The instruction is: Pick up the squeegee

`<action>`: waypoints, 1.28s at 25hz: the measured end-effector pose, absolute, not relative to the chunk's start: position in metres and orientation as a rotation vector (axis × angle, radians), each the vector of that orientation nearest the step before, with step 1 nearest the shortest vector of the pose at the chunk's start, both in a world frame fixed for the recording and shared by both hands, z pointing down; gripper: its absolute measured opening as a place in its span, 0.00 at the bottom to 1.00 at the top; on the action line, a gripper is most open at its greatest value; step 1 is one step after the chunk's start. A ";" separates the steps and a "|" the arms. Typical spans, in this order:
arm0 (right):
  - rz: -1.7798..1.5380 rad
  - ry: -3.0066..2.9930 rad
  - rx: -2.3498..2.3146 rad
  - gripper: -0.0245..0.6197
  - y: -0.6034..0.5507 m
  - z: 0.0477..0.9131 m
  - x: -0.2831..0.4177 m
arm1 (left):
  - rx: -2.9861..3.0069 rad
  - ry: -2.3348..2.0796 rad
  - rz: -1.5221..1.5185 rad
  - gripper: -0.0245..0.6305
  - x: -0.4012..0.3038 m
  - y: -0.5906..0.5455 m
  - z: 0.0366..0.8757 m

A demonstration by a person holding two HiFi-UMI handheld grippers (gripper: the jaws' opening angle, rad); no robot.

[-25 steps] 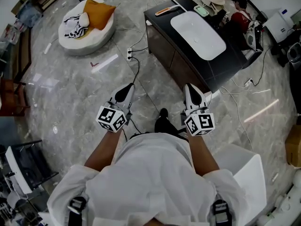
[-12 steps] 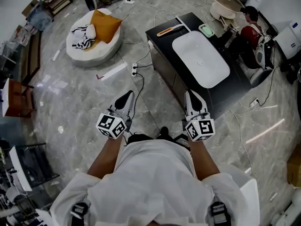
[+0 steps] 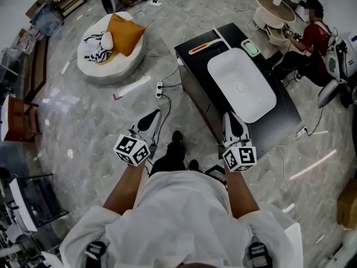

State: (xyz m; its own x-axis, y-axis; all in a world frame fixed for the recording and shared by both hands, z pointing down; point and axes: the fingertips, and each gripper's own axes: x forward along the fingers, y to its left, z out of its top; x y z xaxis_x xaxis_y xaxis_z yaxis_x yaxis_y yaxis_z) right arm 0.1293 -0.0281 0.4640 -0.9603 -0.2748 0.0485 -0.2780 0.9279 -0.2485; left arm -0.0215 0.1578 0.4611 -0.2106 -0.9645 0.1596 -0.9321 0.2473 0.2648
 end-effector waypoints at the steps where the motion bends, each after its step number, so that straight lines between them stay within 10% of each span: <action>1: 0.392 -3.069 0.447 0.06 -0.031 0.463 0.122 | 1.755 -2.224 -0.177 0.06 -0.031 0.154 0.464; 32: 0.205 -3.010 0.772 0.06 -0.194 0.416 -0.068 | 2.025 -1.910 -0.173 0.06 -0.262 -0.056 0.445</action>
